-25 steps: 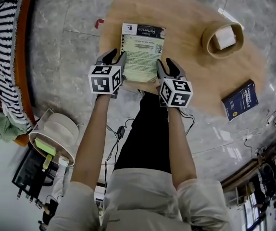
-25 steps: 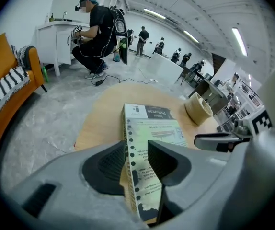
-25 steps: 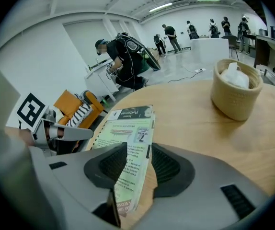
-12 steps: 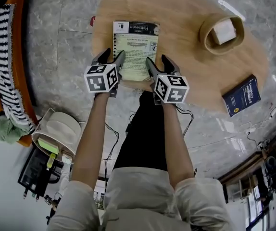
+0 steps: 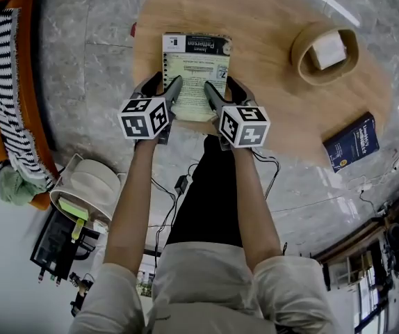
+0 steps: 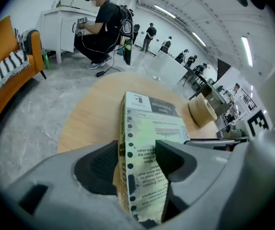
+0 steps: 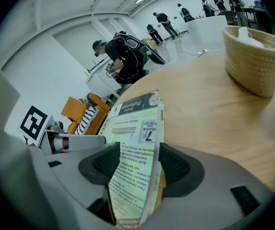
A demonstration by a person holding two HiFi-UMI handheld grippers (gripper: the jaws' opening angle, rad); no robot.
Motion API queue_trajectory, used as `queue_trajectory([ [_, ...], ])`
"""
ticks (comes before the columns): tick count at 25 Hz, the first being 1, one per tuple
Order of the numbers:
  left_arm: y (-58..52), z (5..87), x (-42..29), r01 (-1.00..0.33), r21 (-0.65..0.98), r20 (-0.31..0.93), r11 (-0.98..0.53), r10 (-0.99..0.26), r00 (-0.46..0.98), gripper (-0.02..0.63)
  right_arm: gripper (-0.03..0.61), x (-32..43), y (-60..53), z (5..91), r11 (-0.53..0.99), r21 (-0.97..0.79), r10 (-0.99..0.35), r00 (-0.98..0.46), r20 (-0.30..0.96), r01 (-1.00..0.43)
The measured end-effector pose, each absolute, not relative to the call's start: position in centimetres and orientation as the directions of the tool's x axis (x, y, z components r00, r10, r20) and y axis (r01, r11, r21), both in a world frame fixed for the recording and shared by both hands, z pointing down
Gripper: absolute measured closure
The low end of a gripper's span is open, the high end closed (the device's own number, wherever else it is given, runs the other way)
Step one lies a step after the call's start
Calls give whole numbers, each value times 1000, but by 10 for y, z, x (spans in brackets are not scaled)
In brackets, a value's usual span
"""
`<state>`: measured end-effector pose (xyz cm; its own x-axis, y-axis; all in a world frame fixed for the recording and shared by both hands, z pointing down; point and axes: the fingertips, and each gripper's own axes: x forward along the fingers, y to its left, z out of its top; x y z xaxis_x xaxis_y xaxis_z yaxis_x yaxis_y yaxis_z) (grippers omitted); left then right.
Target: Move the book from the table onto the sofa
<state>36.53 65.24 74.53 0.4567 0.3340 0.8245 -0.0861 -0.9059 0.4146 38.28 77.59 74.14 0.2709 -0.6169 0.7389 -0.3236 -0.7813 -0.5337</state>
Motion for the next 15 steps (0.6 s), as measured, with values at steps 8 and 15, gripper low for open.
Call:
queue_trajectory([
  [8, 656, 746, 364, -95, 468, 805, -879, 380, 456, 371, 345, 379, 768, 747, -808, -492, -574, 246, 781, -324],
  [15, 660, 731, 362, -38, 433, 804, -901, 366, 469, 371, 345, 377, 767, 734, -811, -465, -563, 258, 785, -354],
])
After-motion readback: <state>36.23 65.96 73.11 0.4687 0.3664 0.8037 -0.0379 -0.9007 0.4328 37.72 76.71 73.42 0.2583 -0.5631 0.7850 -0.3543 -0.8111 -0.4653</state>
